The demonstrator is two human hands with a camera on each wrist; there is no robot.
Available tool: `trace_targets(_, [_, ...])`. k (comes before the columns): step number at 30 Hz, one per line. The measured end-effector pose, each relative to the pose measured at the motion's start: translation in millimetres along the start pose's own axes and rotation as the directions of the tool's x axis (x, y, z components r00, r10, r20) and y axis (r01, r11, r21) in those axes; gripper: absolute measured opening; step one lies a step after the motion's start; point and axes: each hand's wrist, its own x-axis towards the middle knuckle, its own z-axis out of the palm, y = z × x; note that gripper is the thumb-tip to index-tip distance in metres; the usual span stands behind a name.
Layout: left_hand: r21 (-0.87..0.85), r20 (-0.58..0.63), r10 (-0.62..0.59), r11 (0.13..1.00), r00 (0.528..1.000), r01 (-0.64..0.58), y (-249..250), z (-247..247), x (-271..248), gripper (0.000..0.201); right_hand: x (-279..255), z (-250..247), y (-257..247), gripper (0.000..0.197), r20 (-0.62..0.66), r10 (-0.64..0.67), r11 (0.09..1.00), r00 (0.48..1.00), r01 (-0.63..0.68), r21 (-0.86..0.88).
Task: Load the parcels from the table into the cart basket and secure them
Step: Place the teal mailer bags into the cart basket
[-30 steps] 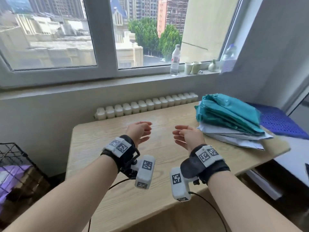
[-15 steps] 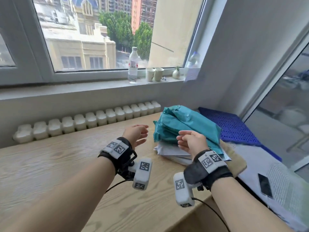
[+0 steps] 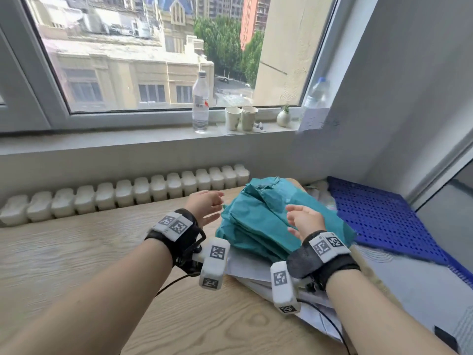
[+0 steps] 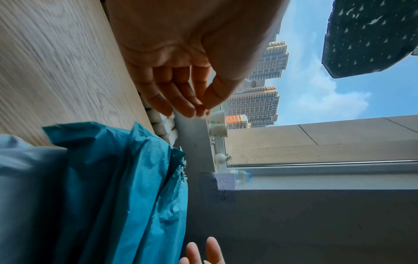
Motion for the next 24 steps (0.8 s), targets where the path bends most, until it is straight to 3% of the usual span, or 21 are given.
trace_targets(7, [-0.043, -0.041, -0.078, 0.996, 0.996, 0.076, 9, 79, 55, 0.02, 93, -37, -21, 0.028, 0.02, -0.095, 0.982, 0.995, 0.097, -0.159])
trace_targets(14, [-0.079, -0.098, -0.223, 0.973, 0.97, 0.216, -11, 114, 98, 0.015, 163, -48, -6, 0.047, 0.05, -0.039, 0.934, 0.998, 0.054, -0.352])
trace_targets(20, [-0.079, -0.129, -0.294, 0.955, 0.947, 0.286, -26, 129, 124, 0.015, 195, -33, 12, 0.098, 0.202, 0.082, 0.728, 0.976, 0.079, -0.681])
trace_targets(24, [-0.089, -0.133, -0.314, 0.949, 0.94, 0.304, -31, 135, 133, 0.016, 205, -28, 17, 0.103, 0.228, 0.091, 0.587, 0.969, 0.133, -0.798])
